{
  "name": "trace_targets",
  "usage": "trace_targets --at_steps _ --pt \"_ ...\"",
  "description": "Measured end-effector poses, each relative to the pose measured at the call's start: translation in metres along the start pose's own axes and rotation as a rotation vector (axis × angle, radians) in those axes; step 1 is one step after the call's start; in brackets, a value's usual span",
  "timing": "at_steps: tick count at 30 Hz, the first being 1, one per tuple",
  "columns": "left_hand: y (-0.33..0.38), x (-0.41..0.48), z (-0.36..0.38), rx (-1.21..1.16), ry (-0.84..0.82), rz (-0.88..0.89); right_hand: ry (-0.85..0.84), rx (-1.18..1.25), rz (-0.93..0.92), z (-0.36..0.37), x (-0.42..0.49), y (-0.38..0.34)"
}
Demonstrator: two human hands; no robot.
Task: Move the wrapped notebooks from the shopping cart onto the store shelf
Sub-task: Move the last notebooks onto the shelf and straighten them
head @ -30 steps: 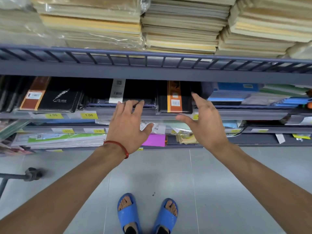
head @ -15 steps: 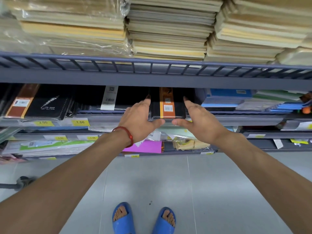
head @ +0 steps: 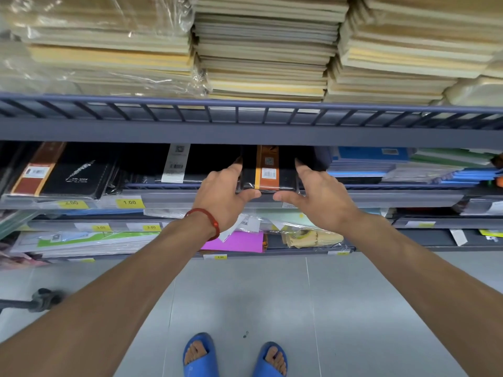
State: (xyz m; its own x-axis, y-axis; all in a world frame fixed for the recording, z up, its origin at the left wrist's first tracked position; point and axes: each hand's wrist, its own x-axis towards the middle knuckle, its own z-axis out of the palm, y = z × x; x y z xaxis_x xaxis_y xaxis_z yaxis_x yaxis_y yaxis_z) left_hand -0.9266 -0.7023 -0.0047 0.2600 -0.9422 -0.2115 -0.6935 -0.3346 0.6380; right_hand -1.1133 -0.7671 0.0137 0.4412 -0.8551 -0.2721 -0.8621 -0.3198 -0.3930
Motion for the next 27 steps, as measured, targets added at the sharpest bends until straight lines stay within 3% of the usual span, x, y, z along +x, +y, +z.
trace_targets --at_steps 6,15,27 --pt "0.006 -0.005 -0.004 -0.095 -0.017 -0.012 -0.023 0.114 0.007 -0.004 -0.002 0.000" --pt "0.008 0.001 -0.005 -0.007 -0.089 -0.011 -0.134 0.159 -0.037 -0.013 0.009 -0.002" --pt "0.007 0.005 -0.004 -0.102 -0.016 -0.077 0.026 0.222 -0.044 -0.008 0.008 0.002"
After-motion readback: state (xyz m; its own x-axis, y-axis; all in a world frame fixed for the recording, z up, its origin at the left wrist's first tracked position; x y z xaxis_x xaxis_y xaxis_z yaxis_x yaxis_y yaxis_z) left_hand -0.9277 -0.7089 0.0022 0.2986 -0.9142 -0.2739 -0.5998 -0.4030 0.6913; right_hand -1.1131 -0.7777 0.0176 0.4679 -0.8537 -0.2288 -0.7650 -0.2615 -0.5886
